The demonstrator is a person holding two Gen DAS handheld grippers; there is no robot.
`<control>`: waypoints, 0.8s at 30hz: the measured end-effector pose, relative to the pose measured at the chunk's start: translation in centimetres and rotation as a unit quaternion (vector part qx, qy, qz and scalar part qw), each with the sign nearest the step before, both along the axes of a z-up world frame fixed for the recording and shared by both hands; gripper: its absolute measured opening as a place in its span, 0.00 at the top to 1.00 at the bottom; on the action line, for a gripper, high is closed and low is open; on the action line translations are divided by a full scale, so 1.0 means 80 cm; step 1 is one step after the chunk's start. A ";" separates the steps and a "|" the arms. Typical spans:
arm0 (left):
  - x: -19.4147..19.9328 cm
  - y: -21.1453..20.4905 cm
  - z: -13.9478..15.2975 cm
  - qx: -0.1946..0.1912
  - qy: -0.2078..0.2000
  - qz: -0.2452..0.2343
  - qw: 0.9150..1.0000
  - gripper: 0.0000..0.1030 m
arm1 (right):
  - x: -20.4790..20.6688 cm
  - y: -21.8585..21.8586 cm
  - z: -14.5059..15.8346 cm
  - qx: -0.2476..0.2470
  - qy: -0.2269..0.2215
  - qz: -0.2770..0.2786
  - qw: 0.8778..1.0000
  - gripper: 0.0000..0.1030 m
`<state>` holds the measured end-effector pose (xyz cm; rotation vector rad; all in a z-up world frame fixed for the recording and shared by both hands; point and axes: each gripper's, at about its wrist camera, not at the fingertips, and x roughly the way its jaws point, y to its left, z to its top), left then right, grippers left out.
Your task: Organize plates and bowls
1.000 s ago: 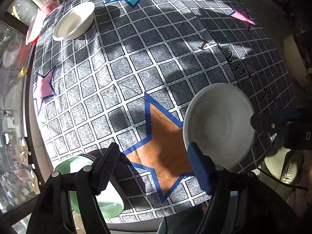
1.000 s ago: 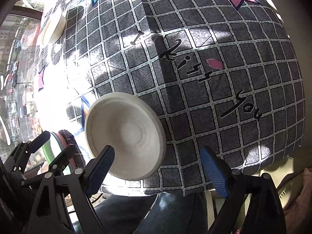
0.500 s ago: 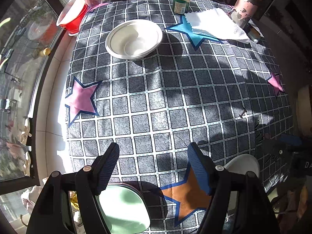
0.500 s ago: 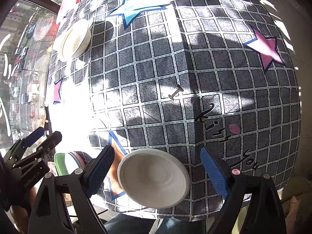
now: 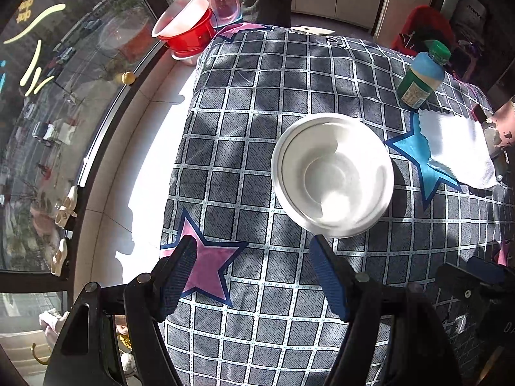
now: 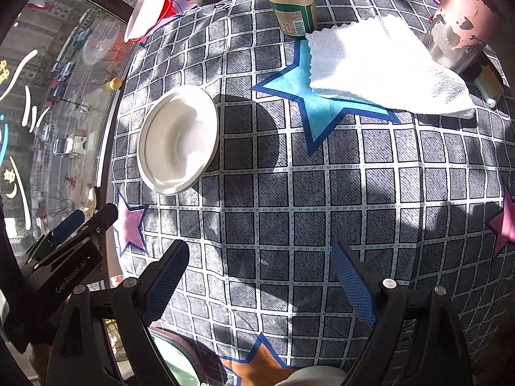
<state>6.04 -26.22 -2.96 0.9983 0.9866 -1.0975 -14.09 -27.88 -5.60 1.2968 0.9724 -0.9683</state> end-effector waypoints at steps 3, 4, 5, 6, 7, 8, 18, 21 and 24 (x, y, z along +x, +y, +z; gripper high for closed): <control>0.007 -0.031 -0.020 0.002 -0.012 -0.001 1.000 0.26 | 0.017 -0.029 -0.018 -0.005 0.005 0.001 1.000 0.12; 0.009 -0.041 -0.027 0.003 -0.017 -0.002 1.000 0.26 | 0.023 -0.037 -0.024 -0.007 0.005 0.001 1.000 0.12; 0.010 -0.050 -0.034 0.003 -0.019 -0.002 1.000 0.26 | 0.028 -0.044 -0.031 -0.008 0.003 0.000 1.000 0.12; 0.012 -0.059 -0.041 0.004 -0.019 -0.001 1.000 0.26 | 0.033 -0.049 -0.036 -0.008 0.003 -0.001 1.000 0.12; 0.014 -0.068 -0.048 0.006 -0.018 0.001 1.000 0.26 | 0.038 -0.055 -0.042 -0.007 0.002 -0.002 1.000 0.12; 0.015 -0.076 -0.054 0.006 -0.016 0.001 1.000 0.26 | 0.041 -0.060 -0.047 -0.008 0.001 -0.004 1.000 0.12; 0.022 -0.121 -0.103 0.034 0.031 0.009 0.999 0.39 | 0.065 -0.083 -0.086 0.003 -0.031 -0.023 0.999 0.47; 0.016 -0.121 -0.110 0.045 0.067 0.005 0.997 0.63 | 0.063 -0.084 -0.090 0.011 -0.043 -0.032 0.998 0.62; 0.002 -0.117 -0.106 0.047 0.046 -0.016 0.998 0.68 | 0.068 -0.080 -0.092 0.030 -0.061 -0.009 0.998 0.83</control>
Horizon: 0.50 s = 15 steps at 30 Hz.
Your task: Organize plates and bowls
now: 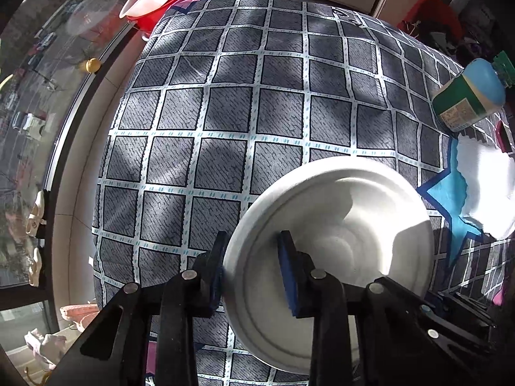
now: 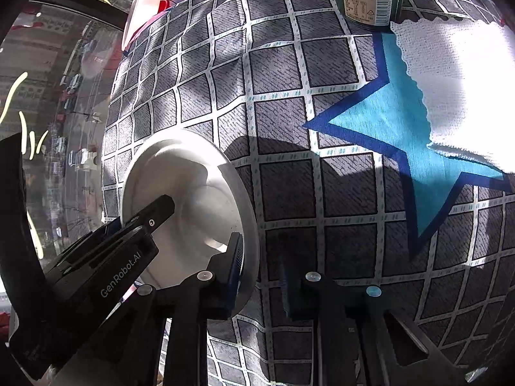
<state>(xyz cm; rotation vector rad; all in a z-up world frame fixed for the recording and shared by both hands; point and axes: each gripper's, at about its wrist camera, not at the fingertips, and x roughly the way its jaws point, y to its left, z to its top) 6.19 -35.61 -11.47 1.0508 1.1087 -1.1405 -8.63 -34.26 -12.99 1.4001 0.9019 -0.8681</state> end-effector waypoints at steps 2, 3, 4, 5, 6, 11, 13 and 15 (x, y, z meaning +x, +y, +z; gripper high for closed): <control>-0.008 0.009 0.002 0.003 -0.004 -0.012 1.000 0.70 | 0.002 0.008 0.004 -0.002 0.008 0.018 1.000 0.84; -0.012 0.017 0.004 0.002 -0.005 -0.016 1.000 0.70 | 0.001 0.014 0.006 -0.001 0.012 0.028 1.000 0.84; -0.015 0.024 0.006 0.002 -0.007 -0.020 1.000 0.70 | -0.001 0.022 0.008 0.002 0.012 0.037 0.999 0.84; -0.020 0.034 0.007 0.003 -0.008 -0.025 1.000 0.70 | -0.003 0.030 0.008 0.008 0.012 0.047 0.999 0.84; -0.025 0.045 0.008 0.007 -0.009 -0.030 0.999 0.70 | -0.006 0.039 0.009 0.014 0.013 0.056 0.998 0.84; -0.052 0.114 0.003 0.024 -0.002 -0.043 0.999 0.70 | -0.028 0.097 0.009 0.041 0.033 0.086 0.995 0.84; -0.063 0.143 -0.001 0.032 0.000 -0.050 0.998 0.70 | -0.036 0.123 0.004 0.058 0.040 0.097 0.993 0.83; -0.074 0.171 -0.004 0.041 0.002 -0.057 0.998 0.70 | -0.045 0.146 0.000 0.071 0.044 0.101 0.991 0.83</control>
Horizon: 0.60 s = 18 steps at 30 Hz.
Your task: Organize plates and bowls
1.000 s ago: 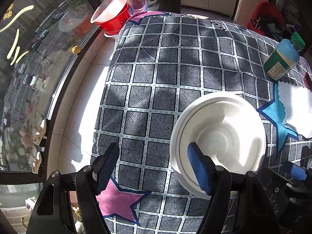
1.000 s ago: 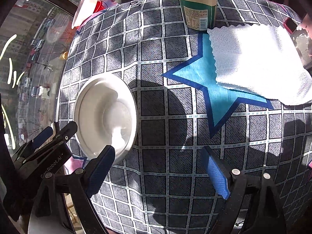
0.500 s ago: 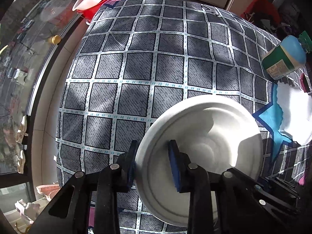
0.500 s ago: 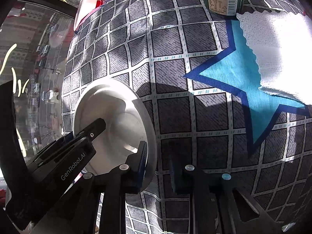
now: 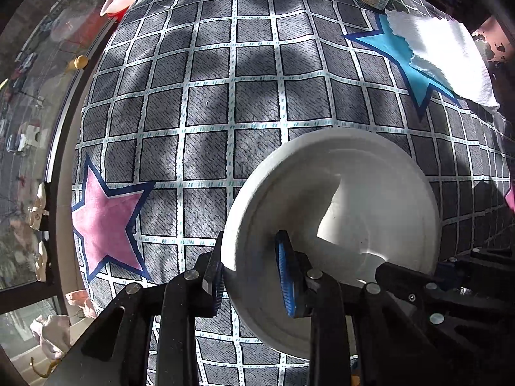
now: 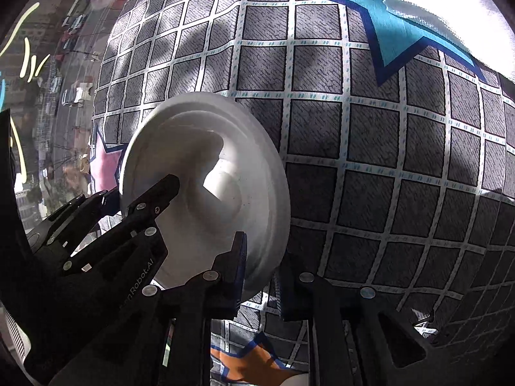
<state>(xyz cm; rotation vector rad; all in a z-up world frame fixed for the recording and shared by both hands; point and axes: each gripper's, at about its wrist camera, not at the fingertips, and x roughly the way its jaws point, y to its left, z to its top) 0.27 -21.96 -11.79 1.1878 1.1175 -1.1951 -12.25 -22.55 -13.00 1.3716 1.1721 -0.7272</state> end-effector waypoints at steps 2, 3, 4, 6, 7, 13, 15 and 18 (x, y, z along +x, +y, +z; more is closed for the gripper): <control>-0.010 0.024 -0.001 0.005 0.000 -0.006 1.000 0.70 | -0.008 0.019 -0.002 0.006 0.008 0.003 1.000 0.83; -0.014 0.035 -0.001 0.008 -0.001 -0.009 1.000 0.70 | -0.010 0.026 -0.001 0.008 0.014 0.005 1.000 0.83; -0.018 0.044 -0.001 0.011 -0.002 -0.011 1.000 0.70 | -0.013 0.033 0.000 0.010 0.018 0.007 1.000 0.83; -0.023 0.059 0.003 0.012 -0.004 -0.012 1.000 0.69 | -0.016 0.044 0.006 0.010 0.023 0.012 1.000 0.83; -0.023 0.066 0.007 0.012 -0.001 -0.008 1.000 0.69 | -0.017 0.049 0.011 0.007 0.025 0.016 1.000 0.83; -0.026 0.100 0.047 -0.006 0.006 -0.004 1.000 0.69 | -0.023 0.076 0.051 -0.014 0.022 0.021 0.999 0.83; -0.030 0.111 0.059 -0.012 0.002 -0.010 1.000 0.68 | -0.031 0.086 0.063 -0.017 0.019 0.016 1.000 0.83; -0.040 0.122 0.068 -0.014 0.007 -0.025 1.000 0.67 | -0.045 0.110 0.075 -0.023 0.019 0.010 1.000 0.83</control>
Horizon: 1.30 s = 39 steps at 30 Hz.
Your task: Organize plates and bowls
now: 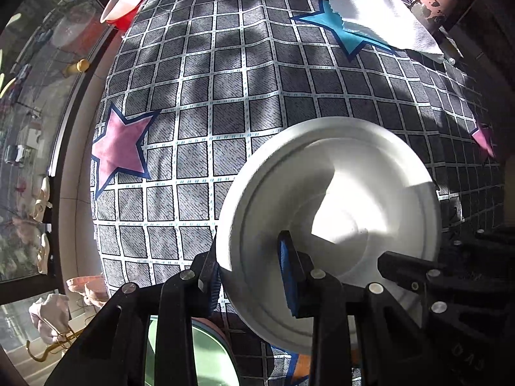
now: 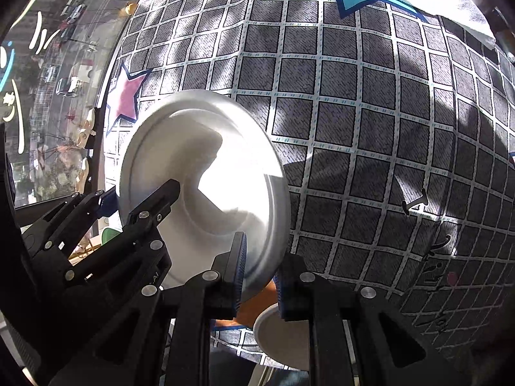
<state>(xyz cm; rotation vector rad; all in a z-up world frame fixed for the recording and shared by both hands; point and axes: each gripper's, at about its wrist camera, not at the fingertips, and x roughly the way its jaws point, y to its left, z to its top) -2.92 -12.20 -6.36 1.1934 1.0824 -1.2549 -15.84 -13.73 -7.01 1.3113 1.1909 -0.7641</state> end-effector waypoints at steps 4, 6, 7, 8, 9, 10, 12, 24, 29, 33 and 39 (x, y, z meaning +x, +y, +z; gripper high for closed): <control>-0.018 0.027 0.013 0.001 0.009 -0.023 1.000 0.67 | -0.018 0.024 0.016 -0.007 0.004 -0.009 1.000 0.83; -0.026 0.034 0.018 0.003 0.013 -0.038 0.999 0.67 | -0.020 0.036 0.025 -0.010 0.008 -0.016 1.000 0.82; -0.032 0.040 0.019 0.004 0.015 -0.046 0.999 0.67 | -0.026 0.044 0.027 -0.009 0.008 -0.021 1.000 0.82; -0.037 0.043 0.020 0.006 0.016 -0.056 0.998 0.67 | -0.031 0.052 0.030 -0.007 0.008 -0.028 1.000 0.82; -0.043 0.049 0.021 0.007 0.018 -0.066 0.998 0.67 | -0.040 0.060 0.032 -0.005 0.008 -0.036 0.999 0.82; -0.051 0.055 0.022 0.009 0.018 -0.076 0.997 0.67 | -0.048 0.068 0.032 -0.003 0.008 -0.043 0.999 0.82; -0.068 0.064 0.025 0.011 0.020 -0.099 0.995 0.66 | -0.059 0.091 0.034 0.000 0.011 -0.059 0.998 0.82; -0.139 0.107 -0.005 0.055 0.032 -0.199 0.978 0.59 | -0.124 0.151 0.011 0.025 0.043 -0.129 0.990 0.82; -0.126 0.106 0.003 0.047 0.023 -0.196 0.979 0.36 | -0.126 0.152 0.002 0.022 0.069 -0.132 0.989 0.67; -0.101 0.104 0.015 0.036 0.013 -0.191 0.981 0.26 | -0.140 0.153 0.009 0.010 0.079 -0.153 0.985 0.11; -0.061 0.110 0.013 0.054 0.004 -0.156 0.986 0.24 | -0.150 0.168 0.009 0.012 0.097 -0.168 0.981 0.07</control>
